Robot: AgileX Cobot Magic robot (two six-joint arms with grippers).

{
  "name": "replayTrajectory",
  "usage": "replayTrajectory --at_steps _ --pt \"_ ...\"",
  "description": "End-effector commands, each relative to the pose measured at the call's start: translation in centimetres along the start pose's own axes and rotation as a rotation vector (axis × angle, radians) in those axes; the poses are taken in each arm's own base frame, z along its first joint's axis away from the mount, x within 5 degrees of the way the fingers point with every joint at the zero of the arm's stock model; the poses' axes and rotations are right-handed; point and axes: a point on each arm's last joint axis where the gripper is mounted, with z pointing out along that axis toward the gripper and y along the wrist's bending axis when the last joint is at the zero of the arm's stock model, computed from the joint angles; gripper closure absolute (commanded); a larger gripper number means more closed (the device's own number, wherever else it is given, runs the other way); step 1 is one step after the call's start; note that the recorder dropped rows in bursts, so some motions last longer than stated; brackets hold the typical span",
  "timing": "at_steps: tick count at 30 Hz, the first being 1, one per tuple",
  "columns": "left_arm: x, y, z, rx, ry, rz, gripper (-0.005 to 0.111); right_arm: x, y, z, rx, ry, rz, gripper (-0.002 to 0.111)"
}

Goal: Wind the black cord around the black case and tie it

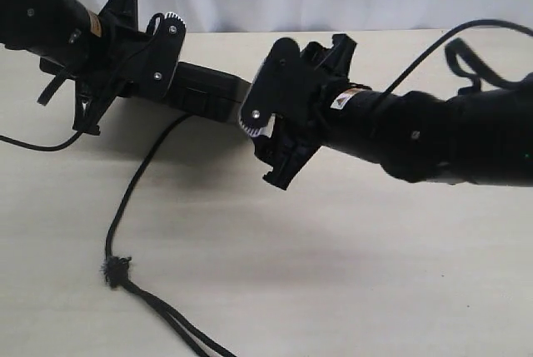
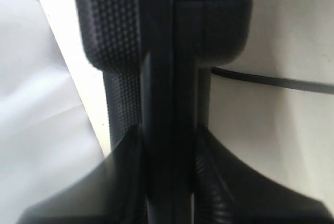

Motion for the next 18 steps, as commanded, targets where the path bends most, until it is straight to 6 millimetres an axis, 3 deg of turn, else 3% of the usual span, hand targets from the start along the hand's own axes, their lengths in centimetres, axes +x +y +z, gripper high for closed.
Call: replayTrajectory --at_steps 1,6,14,17,18 --pt "-0.1 1.0 -0.9 -0.083 -0.018 -0.005 0.107 0.3 0.9 2.0 0.034 -0.041 -0.071 0.025" --pt "-0.1 1.1 -0.9 -0.091 -0.021 -0.007 0.107 0.1 2.1 4.1 0.075 -0.218 -0.083 0.025" --pt "-0.1 0.8 -0.8 -0.060 -0.013 -0.006 0.107 -1.3 1.3 7.6 0.098 -0.231 -0.086 0.026" --pt "-0.1 0.7 -0.8 -0.054 -0.012 -0.009 0.107 -1.5 1.2 7.8 0.078 -0.213 -0.087 0.036" --pt "-0.1 0.7 -0.8 -0.053 -0.017 -0.022 0.107 -1.6 1.1 7.8 0.078 -0.214 -0.087 0.045"
